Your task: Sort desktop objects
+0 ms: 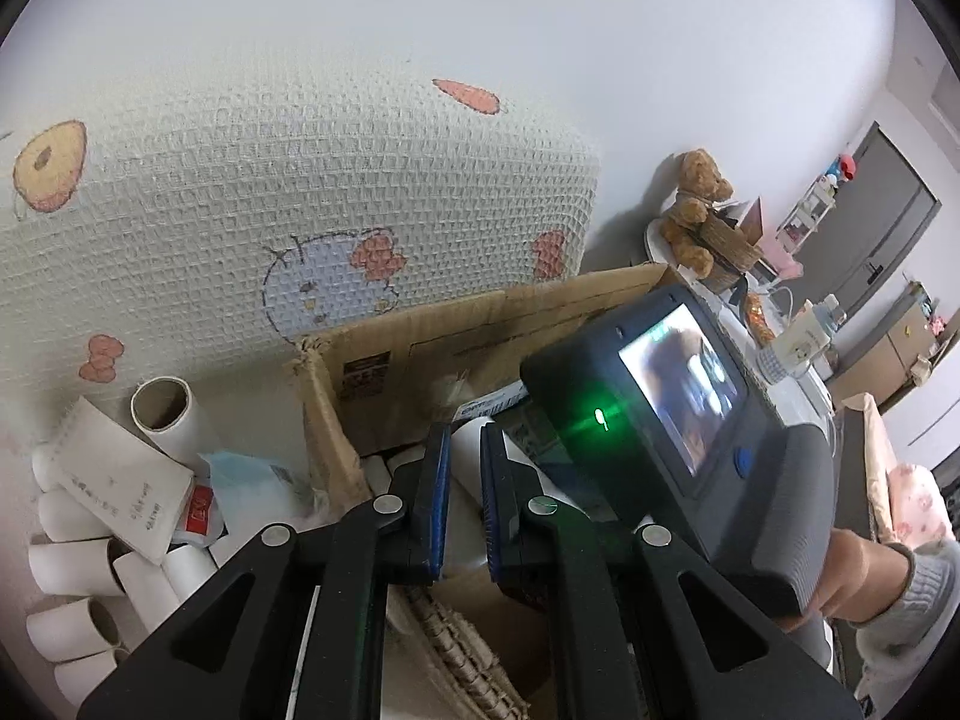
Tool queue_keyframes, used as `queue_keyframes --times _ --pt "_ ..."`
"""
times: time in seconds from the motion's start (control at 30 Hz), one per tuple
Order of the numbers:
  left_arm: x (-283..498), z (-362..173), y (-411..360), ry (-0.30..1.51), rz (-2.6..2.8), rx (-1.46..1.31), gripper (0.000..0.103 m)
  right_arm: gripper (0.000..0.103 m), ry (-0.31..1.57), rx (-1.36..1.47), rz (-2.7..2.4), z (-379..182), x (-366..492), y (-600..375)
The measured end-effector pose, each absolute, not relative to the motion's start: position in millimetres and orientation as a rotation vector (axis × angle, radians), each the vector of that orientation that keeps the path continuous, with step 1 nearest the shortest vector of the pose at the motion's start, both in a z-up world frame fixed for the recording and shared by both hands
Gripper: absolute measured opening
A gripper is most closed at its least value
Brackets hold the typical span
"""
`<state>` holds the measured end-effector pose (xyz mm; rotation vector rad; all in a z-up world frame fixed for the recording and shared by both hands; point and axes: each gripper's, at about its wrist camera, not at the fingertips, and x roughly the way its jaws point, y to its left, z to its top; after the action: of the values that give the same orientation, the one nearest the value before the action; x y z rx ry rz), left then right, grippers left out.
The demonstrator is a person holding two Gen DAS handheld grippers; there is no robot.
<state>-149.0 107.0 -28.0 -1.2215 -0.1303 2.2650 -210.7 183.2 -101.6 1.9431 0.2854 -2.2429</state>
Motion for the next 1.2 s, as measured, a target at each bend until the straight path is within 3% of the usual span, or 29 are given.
queue_keyframes --times 0.63,0.73,0.83,0.87,1.2 --pt "-138.6 -24.6 94.9 -0.077 2.269 -1.214 0.007 0.041 0.477 2.027 -2.201 -119.5 -229.4 155.7" --pt "-137.8 -23.4 94.0 -0.077 2.259 -1.219 0.010 0.041 0.492 2.027 -2.213 -118.7 -229.4 153.3" --pt "-138.8 -19.1 93.5 -0.090 2.254 -1.227 0.021 0.041 0.495 1.988 -2.252 -111.7 -228.0 153.3" --pt "-138.6 -17.2 93.2 -0.092 2.259 -1.225 0.027 0.041 0.489 1.968 -2.271 -107.6 -226.7 154.4" --pt "-138.2 -3.2 119.0 -0.088 2.178 -1.274 0.038 0.042 0.122 1.836 -2.292 -50.7 -186.6 195.0"
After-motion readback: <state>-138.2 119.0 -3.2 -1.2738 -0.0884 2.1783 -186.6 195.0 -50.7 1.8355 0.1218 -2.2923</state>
